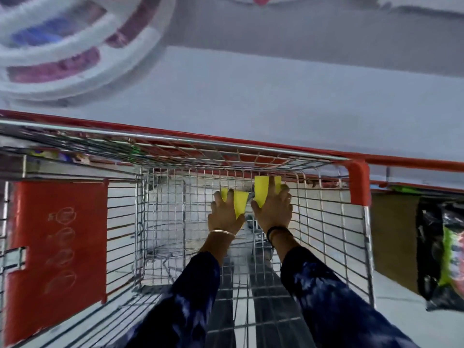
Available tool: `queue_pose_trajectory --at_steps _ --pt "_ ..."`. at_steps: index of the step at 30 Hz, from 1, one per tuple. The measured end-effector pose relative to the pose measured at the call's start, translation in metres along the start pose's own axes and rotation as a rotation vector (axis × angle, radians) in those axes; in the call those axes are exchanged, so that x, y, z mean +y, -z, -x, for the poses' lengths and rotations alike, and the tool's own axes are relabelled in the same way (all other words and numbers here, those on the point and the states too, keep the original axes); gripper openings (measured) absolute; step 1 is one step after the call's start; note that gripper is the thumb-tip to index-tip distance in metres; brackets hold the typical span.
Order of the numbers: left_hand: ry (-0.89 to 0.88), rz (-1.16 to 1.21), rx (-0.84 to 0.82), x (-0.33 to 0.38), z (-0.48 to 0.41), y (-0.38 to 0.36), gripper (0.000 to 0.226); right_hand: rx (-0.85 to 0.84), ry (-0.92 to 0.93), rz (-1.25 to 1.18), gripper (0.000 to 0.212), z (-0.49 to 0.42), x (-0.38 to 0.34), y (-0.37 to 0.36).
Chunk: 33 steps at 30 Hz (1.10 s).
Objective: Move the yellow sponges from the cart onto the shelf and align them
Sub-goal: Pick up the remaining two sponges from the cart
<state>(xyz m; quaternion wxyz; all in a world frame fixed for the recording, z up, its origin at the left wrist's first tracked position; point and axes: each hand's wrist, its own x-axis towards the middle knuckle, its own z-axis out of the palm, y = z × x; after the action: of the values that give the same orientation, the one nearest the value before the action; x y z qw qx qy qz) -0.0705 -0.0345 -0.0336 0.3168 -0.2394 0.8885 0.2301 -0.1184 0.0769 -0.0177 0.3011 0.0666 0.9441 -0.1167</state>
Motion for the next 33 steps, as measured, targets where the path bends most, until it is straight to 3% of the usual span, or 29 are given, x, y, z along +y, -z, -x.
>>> queue_pose_trajectory --at_steps 5,14,24,33 --pt "0.02 0.032 0.036 0.005 -0.001 -0.002 0.081 0.062 0.019 -0.005 0.086 -0.002 0.001 -0.001" --pt "-0.051 0.057 0.015 0.011 0.03 0.038 0.08 0.019 0.009 -0.025 0.084 0.037 -0.007 0.045" --pt "-0.12 0.14 0.073 0.031 0.112 0.12 0.091 0.055 0.114 -0.041 0.083 0.115 -0.018 0.155" --pt "-0.195 0.114 0.189 0.082 0.196 0.225 0.084 0.122 0.189 -0.058 0.085 0.179 -0.027 0.276"
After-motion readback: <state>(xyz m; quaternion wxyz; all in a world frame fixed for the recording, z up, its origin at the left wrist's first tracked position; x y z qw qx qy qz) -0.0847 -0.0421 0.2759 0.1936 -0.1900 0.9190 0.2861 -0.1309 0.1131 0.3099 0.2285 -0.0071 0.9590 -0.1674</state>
